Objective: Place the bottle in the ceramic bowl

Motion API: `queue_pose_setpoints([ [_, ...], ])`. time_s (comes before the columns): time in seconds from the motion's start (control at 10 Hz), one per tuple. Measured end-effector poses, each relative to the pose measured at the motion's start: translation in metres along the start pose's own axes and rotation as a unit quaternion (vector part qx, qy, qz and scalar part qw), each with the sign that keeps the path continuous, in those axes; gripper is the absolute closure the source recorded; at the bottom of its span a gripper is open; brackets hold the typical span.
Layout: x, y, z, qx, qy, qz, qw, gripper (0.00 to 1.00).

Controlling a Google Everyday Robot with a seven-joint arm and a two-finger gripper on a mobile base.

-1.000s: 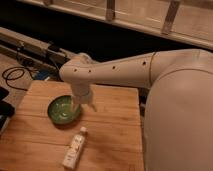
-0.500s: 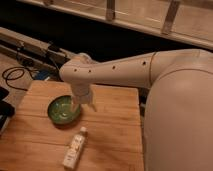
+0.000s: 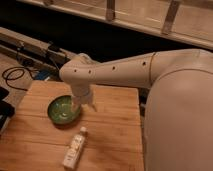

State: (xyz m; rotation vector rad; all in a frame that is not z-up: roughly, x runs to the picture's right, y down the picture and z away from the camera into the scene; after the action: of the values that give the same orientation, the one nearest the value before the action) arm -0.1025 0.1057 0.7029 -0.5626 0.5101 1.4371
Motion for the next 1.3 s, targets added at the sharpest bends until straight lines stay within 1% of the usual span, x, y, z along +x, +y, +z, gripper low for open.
queue_pose_setpoints([
  [0.1,0.007,0.001,0.007,-0.004,-0.014,0.001,0.9999,0.35],
  [0.2,0.014,-0.002,0.024,-0.008,-0.016,0.003,0.9998,0.35],
  [0.4,0.028,0.001,0.054,-0.025,-0.012,0.004,0.9996,0.35],
  [0.5,0.043,0.000,0.073,-0.036,-0.006,0.009,0.9993,0.35],
  [0.6,0.049,0.002,0.079,-0.041,-0.005,0.009,0.9991,0.35],
  [0.7,0.053,0.003,0.083,-0.044,-0.003,0.008,0.9990,0.35],
  [0.9,0.053,0.003,0.083,-0.045,-0.003,0.009,0.9990,0.35],
  [1.1,0.053,0.005,0.081,-0.040,-0.006,0.004,0.9992,0.35],
  [1.2,0.053,0.009,0.078,-0.036,-0.009,-0.003,0.9993,0.35],
  [1.3,0.061,0.026,0.075,-0.031,-0.012,-0.020,0.9993,0.35],
])
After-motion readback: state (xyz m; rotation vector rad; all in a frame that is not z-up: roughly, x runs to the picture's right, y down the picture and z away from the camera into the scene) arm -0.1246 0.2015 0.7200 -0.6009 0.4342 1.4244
